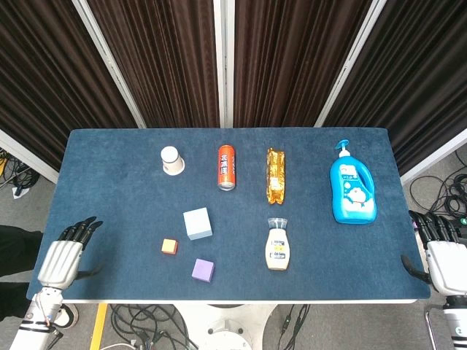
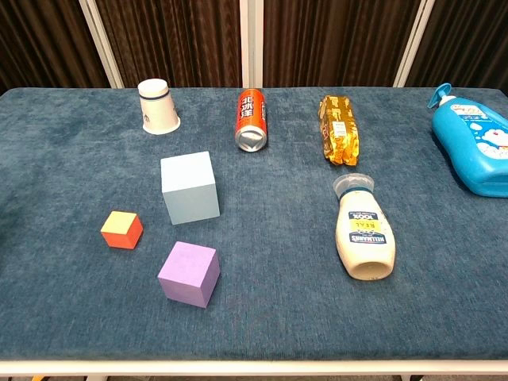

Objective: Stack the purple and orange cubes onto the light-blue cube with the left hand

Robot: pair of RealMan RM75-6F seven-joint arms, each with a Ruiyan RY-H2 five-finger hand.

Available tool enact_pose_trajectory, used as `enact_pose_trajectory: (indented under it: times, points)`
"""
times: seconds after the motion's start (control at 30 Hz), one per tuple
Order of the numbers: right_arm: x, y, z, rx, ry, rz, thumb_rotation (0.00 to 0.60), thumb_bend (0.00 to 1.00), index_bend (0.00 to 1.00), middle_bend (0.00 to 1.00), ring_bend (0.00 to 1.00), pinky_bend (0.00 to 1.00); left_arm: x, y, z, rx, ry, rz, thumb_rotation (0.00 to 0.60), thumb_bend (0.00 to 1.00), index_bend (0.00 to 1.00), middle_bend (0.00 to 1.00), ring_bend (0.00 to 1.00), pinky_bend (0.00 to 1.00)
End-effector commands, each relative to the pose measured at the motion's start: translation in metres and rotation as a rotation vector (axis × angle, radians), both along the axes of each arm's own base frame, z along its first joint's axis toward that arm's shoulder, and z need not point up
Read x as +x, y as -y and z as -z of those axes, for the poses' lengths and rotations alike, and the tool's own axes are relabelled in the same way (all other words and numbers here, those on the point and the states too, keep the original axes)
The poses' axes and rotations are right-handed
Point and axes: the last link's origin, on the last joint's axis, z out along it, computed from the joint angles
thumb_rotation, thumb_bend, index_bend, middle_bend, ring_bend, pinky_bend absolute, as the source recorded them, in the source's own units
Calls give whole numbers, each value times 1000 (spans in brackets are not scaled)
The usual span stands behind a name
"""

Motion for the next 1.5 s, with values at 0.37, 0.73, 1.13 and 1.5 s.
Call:
enact_pose_trajectory:
  times: [0.37,0.73,1.13,1.5]
  points:
    - [0,-1,-1,-7,7,-2,600,232,39,106,0,0,4,-4,-4,19,7,7,600,155,189,207,156,203]
    - [-1,-2,-5,-11,20,-3,600,232,39,106,0,0,33,1,12,-64,24,99,600,155,188,207,156,203]
    - [-3,-1,-11,-28,36,6,600,233,39,106,0,0,84,0,54,-230,85,173,600,155,189,207,156,204]
    - [-4,-1,-11,-26,38,12,600,232,39,106,0,0,115,10,82,-304,112,212,600,155,189,242,177,220]
